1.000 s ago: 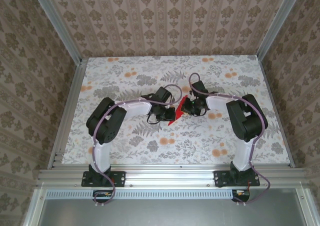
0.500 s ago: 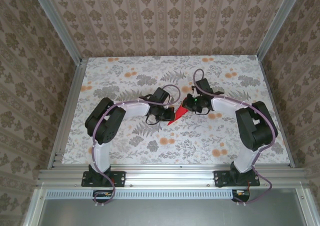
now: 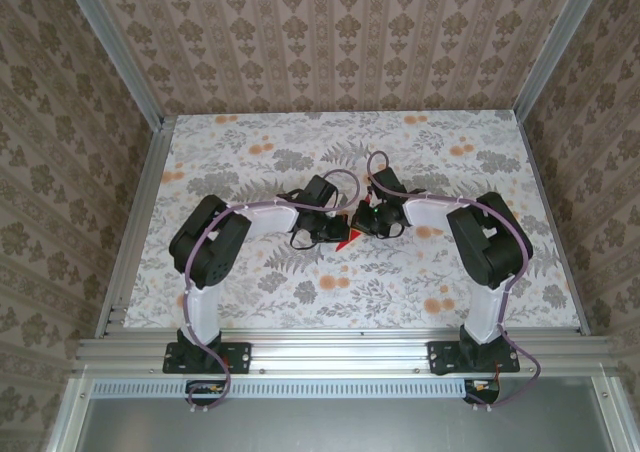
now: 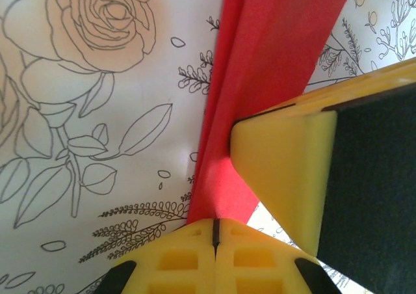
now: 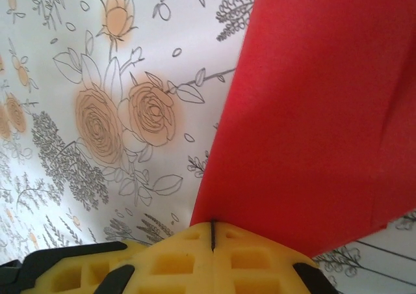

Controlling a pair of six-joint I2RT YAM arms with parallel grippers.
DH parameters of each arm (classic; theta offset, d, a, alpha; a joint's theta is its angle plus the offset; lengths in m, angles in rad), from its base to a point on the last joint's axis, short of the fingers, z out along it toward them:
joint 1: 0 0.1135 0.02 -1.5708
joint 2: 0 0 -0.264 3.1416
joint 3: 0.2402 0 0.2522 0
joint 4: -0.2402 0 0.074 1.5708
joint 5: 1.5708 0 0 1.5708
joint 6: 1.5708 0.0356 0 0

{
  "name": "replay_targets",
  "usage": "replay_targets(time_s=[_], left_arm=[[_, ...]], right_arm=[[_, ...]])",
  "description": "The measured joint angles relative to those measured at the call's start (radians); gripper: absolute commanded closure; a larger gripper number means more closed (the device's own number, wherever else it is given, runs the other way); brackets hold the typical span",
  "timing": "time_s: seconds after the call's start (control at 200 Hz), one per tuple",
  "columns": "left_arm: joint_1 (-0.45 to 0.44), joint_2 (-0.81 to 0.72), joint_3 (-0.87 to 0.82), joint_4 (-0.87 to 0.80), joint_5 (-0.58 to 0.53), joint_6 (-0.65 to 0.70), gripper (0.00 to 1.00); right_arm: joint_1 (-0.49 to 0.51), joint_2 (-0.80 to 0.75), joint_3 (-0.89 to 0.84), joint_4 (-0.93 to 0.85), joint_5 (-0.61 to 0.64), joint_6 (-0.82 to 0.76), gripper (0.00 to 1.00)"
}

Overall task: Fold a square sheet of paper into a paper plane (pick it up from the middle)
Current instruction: Fold the wing for the fifth time at the center of the table.

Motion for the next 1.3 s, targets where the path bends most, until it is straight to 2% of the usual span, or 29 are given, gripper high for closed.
replay_targets(time_s=[0.625, 0.75, 0.91, 1.3], left_arm=[[0.0, -0.018, -0.026, 0.024, 0.004, 0.0, 1.0], [0.0, -0.048, -0.05, 0.007, 0.009, -0.001, 0.91], [0.001, -0.096, -0.08, -0.006, 0.034, -0.031, 0.88], [0.001, -0.06, -0.08, 0.032, 0.027, -0.079, 0.93]], right_arm=[[-0.004, 0.019, -0.008, 0.045, 0.013, 0.035, 0.96], [-0.004, 0.011, -0.031, 0.077, 0.013, 0.04, 0.96], [0.003, -0.01, -0.078, 0.133, 0.016, 0.076, 0.96], [0.007, -0.02, -0.096, 0.154, 0.019, 0.113, 0.96]])
